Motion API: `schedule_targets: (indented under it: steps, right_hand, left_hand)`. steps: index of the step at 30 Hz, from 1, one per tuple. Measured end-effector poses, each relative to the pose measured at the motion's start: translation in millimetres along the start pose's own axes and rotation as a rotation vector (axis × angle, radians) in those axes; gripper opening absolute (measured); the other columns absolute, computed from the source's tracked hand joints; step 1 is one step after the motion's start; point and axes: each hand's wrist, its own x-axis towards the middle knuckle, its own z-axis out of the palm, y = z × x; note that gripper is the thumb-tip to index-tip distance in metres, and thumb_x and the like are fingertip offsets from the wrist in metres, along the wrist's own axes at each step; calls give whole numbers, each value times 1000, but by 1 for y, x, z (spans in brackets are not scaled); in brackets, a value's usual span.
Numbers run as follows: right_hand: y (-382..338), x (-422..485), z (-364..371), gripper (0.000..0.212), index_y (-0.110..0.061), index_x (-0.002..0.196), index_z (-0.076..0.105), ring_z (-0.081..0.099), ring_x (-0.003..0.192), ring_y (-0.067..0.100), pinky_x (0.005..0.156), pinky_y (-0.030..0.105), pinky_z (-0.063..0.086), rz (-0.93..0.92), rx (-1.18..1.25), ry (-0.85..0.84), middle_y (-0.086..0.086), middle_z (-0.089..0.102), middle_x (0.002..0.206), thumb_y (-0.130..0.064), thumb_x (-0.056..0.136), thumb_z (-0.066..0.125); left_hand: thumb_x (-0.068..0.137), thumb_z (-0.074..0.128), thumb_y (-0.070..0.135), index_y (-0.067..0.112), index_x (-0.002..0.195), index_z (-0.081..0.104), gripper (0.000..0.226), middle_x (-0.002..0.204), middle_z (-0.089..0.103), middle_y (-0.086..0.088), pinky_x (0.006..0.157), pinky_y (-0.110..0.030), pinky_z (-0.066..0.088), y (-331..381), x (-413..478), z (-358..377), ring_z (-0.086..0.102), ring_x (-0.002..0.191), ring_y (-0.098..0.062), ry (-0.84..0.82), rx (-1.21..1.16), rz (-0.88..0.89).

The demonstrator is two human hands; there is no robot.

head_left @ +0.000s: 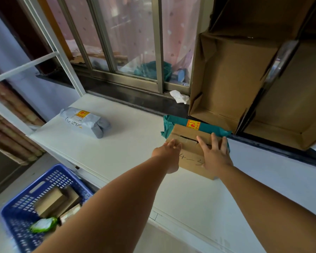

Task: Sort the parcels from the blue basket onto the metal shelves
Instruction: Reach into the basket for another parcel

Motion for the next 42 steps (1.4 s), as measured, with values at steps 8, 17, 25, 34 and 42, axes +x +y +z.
schedule_targets:
  steps: [8,17,25,34,42]
  right_hand:
    - [-12,-12,2,93,-34,149,-16,-8,142,49,114,58,9,104,-71,42,15,-11,157,-30,91,57]
    - [-82,-56,-1,42,-28,135,44,50,118,23,95,35,44,-282,45,-27,1,52,132,-25,93,45]
    - [-187,-72,-16,42,-23,134,47,50,118,24,91,29,42,-253,90,-472,7,49,135,-30,93,52]
    - [-349,-99,-27,45,-19,140,42,48,122,27,92,32,41,-435,-132,-501,10,44,139,-26,96,48]
    - [-495,-110,-25,44,-18,139,44,47,123,28,94,36,42,-688,-341,-466,10,46,139,-23,96,46]
  left_hand:
    - [89,59,22,29,152,6,82,159,8,-7,115,-57,8,-7,5,3,10,145,-33,48,32,-101]
    - [90,51,18,20,152,9,75,159,8,-8,112,-46,23,-54,-45,26,13,145,-31,54,51,-44]
    - [90,47,19,18,139,36,51,136,43,-7,94,-38,39,-146,-112,57,41,126,-27,-69,0,-153]
    - [90,47,19,13,131,44,42,131,49,-11,91,-43,41,-304,-208,87,46,121,-31,-63,-127,-396]
    - [91,52,30,18,110,61,25,91,57,0,84,-37,48,-428,-304,128,55,89,-20,-67,-340,-692]
